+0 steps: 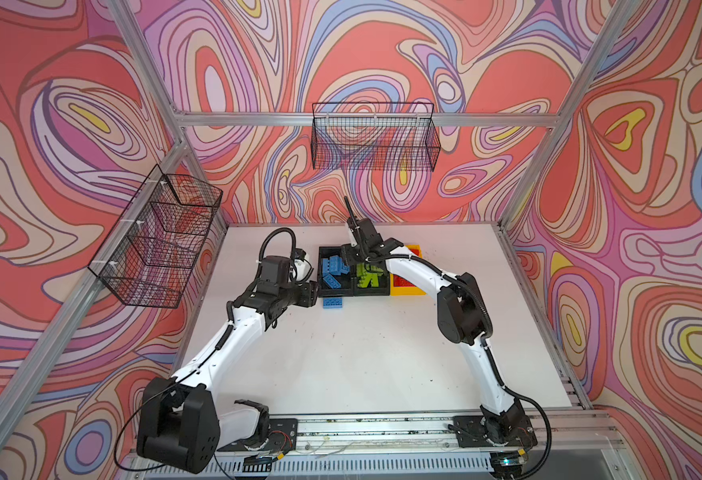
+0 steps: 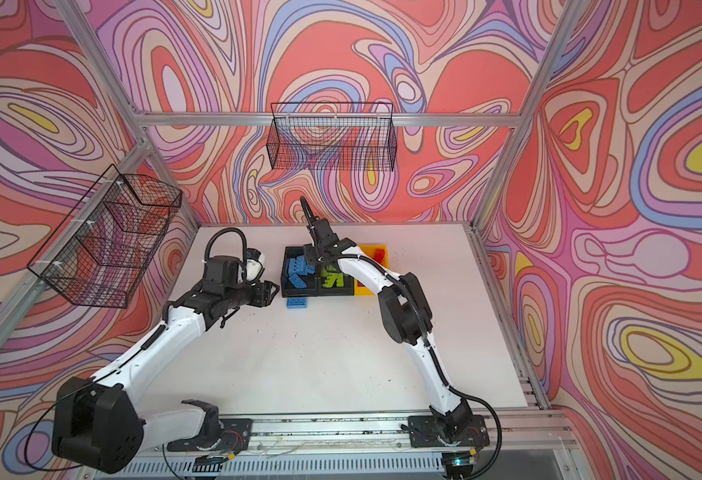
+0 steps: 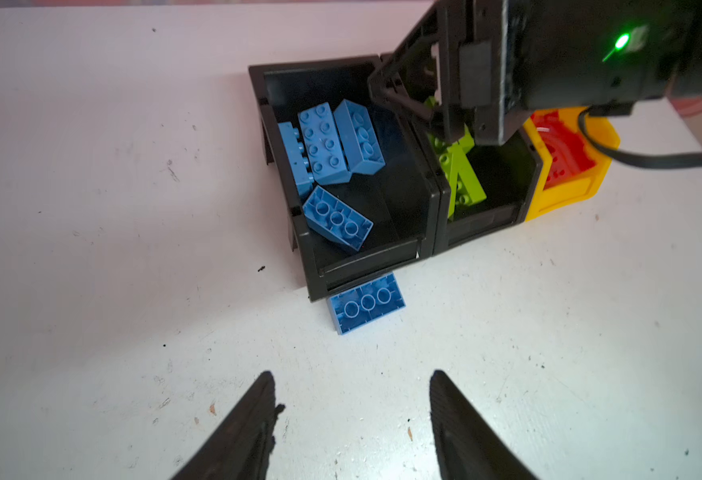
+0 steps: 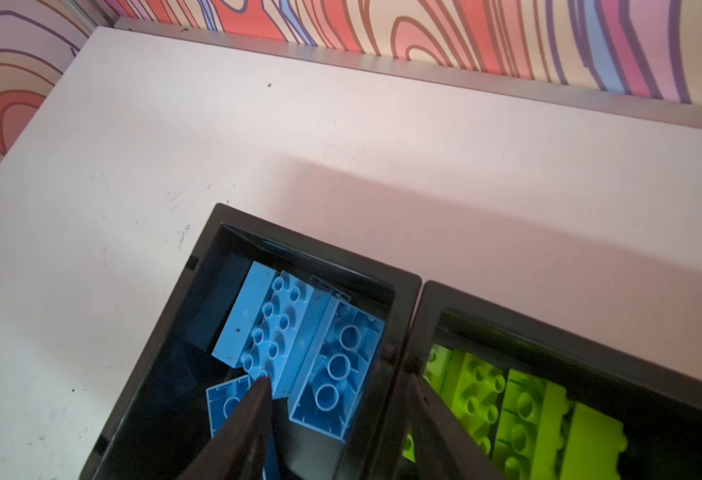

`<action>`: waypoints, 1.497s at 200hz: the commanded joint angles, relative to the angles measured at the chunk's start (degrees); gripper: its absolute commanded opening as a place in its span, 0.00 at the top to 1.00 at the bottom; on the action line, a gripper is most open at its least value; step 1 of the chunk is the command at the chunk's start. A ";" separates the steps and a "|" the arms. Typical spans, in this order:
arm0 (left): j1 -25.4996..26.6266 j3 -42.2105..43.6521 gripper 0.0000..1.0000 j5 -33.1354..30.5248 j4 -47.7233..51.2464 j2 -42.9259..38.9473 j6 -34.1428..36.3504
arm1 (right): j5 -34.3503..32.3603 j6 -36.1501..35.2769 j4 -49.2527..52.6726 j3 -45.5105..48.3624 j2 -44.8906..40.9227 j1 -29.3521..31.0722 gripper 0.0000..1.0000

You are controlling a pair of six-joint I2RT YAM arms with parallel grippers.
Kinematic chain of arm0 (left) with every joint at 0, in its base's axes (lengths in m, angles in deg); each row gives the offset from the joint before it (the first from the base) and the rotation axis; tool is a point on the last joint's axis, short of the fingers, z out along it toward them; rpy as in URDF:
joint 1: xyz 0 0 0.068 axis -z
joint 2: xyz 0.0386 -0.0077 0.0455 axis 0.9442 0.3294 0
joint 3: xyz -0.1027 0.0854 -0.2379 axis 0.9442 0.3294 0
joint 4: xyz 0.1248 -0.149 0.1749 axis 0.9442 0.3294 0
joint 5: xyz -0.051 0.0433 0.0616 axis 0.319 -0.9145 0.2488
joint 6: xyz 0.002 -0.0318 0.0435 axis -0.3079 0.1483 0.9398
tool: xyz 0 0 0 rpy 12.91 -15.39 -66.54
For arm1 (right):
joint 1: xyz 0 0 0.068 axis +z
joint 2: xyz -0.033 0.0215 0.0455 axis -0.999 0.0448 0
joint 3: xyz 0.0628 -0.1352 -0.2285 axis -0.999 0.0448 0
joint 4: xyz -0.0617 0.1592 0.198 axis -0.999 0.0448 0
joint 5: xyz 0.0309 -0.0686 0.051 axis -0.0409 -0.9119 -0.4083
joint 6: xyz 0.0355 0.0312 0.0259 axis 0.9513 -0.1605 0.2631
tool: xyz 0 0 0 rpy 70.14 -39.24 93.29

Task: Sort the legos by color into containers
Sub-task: 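Carry the blue brick into the outer black bin and release it, then lower the left gripper onto the last blue brick and grasp it while the right withdraws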

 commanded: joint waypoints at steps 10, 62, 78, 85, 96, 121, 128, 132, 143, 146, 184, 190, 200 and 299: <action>4.57 -5.68 0.30 -2.70 4.70 5.61 13.17 | -0.89 0.03 -5.02 8.54 -11.70 -1.64 0.44; 6.37 -11.35 0.27 -1.42 8.52 16.89 22.00 | -1.28 0.91 -9.10 25.36 -25.30 -3.79 0.43; 6.87 -12.08 0.25 -1.75 8.53 19.65 24.38 | -1.42 1.57 -9.93 29.65 -29.02 -4.92 0.43; 7.22 -12.54 0.25 -1.95 9.16 20.76 25.83 | -1.39 1.86 -10.13 31.32 -30.43 -5.52 0.43; 7.51 -13.11 0.24 -2.82 9.03 22.38 26.93 | -1.33 2.15 -10.47 33.70 -32.33 -6.39 0.43; 7.99 -15.13 0.23 -3.42 9.77 25.95 28.63 | -1.03 2.68 -10.99 37.63 -36.31 -8.31 0.43; 8.25 -15.65 0.23 -3.76 10.17 27.17 29.29 | -1.03 2.77 -11.01 38.50 -36.95 -8.78 0.43; 8.45 -16.12 0.22 -4.19 10.27 27.78 29.57 | -0.88 2.81 -11.18 38.90 -37.28 -9.05 0.43; 8.73 -17.40 0.22 -5.02 10.94 29.39 30.11 | -0.75 2.95 -11.42 39.95 -38.18 -9.65 0.43; 8.82 -17.71 0.22 -5.10 11.09 29.87 30.14 | -0.70 3.01 -11.47 40.22 -38.38 -9.81 0.43; 9.53 -20.59 0.23 -6.33 12.89 33.83 31.09 | -0.32 3.46 -12.15 42.73 -39.97 -11.30 0.43; 9.53 -21.05 0.24 -6.45 13.45 34.24 31.46 | -0.24 3.56 -12.25 43.00 -40.07 -11.49 0.43; 9.66 -21.26 0.24 -7.37 13.57 34.86 31.52 | 0.01 3.65 -12.41 43.25 -40.16 -11.77 0.43; 12.47 -17.94 0.33 -13.74 12.50 34.73 34.05 | -0.33 3.90 -12.04 44.39 -41.04 -12.94 0.43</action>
